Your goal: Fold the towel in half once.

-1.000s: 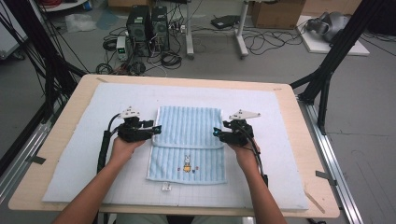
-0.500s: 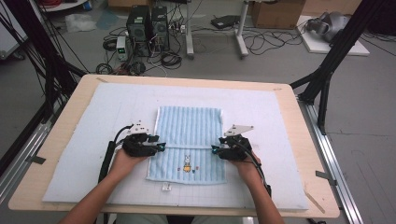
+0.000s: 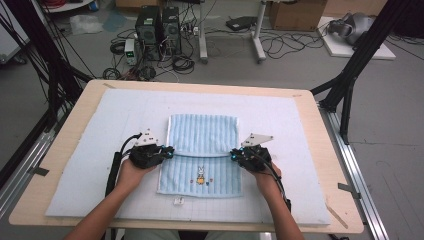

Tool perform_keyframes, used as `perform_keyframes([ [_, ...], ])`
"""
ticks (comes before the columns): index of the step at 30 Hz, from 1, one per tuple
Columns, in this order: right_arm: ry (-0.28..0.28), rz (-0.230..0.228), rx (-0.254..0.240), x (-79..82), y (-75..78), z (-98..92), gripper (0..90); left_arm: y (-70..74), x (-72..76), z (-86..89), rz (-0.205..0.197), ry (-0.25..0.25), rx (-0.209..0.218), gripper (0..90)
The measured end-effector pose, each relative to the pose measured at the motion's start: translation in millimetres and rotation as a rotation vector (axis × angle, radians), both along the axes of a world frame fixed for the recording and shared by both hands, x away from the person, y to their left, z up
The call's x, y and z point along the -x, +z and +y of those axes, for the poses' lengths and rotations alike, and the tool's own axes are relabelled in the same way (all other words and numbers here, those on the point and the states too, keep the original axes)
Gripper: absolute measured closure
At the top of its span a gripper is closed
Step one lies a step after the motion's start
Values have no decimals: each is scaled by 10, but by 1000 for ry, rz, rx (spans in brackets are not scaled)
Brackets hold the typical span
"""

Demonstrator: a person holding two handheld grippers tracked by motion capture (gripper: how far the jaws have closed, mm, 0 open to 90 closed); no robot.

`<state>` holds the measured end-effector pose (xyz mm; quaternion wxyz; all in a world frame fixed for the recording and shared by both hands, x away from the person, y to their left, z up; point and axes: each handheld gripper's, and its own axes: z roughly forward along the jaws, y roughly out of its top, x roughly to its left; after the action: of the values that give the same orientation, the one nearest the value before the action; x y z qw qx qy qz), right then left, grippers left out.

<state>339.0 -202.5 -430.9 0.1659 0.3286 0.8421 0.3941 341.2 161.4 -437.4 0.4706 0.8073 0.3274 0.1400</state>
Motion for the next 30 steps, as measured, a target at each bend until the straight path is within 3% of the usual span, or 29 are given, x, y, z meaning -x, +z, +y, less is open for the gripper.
perform_keyframes([
  [6,24,-11,-14,173,98,-12,822,97,218,76,-12,-20,62,826],
  [13,65,-11,-30,523,104,-14,822,147,559,139,-19,-69,50,828],
  [19,91,12,-19,758,91,1,823,93,787,163,6,-99,46,829],
  [30,112,54,-24,994,44,-31,822,3,962,188,73,-139,49,831],
])
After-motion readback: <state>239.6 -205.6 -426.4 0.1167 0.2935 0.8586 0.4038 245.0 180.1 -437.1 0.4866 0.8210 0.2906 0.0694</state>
